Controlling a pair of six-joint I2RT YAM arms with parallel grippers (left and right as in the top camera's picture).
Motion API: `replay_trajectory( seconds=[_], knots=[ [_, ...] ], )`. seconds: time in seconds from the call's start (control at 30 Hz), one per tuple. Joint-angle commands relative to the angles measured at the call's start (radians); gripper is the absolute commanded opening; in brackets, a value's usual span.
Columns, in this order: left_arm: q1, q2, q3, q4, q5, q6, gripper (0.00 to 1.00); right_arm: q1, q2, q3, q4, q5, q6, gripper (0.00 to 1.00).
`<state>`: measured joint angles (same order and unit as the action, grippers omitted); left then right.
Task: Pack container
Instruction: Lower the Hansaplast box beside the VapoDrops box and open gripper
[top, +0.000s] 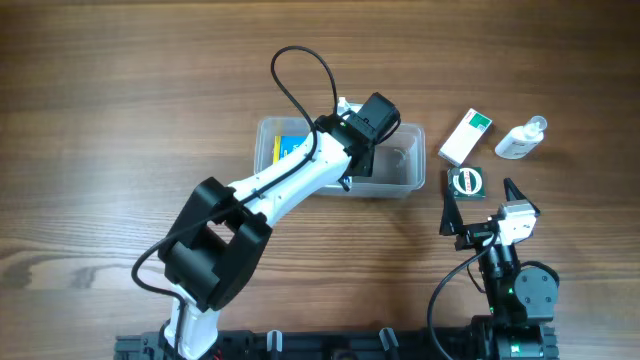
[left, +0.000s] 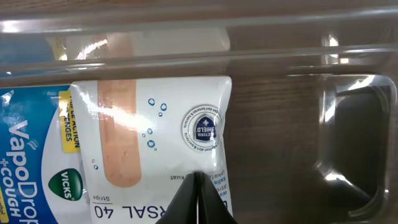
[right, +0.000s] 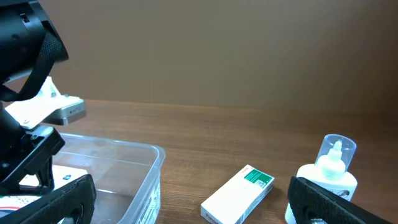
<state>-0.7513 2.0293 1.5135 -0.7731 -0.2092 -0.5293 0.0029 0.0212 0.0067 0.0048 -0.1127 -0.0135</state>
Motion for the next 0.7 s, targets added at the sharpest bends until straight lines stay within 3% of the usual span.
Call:
replay_trajectory(
  seconds=[0.0, 0.67],
  knots=[
    [0.008, 0.030, -0.006, 0.010, -0.013, -0.003, 0.04, -0.003, -0.005, -0.002, 0.004, -0.012, -0.010, 1.00],
    [0.024, 0.085, -0.008, 0.010, -0.034, -0.002, 0.04, -0.003, -0.005, -0.002, 0.004, -0.012, -0.010, 1.00]
  ],
)
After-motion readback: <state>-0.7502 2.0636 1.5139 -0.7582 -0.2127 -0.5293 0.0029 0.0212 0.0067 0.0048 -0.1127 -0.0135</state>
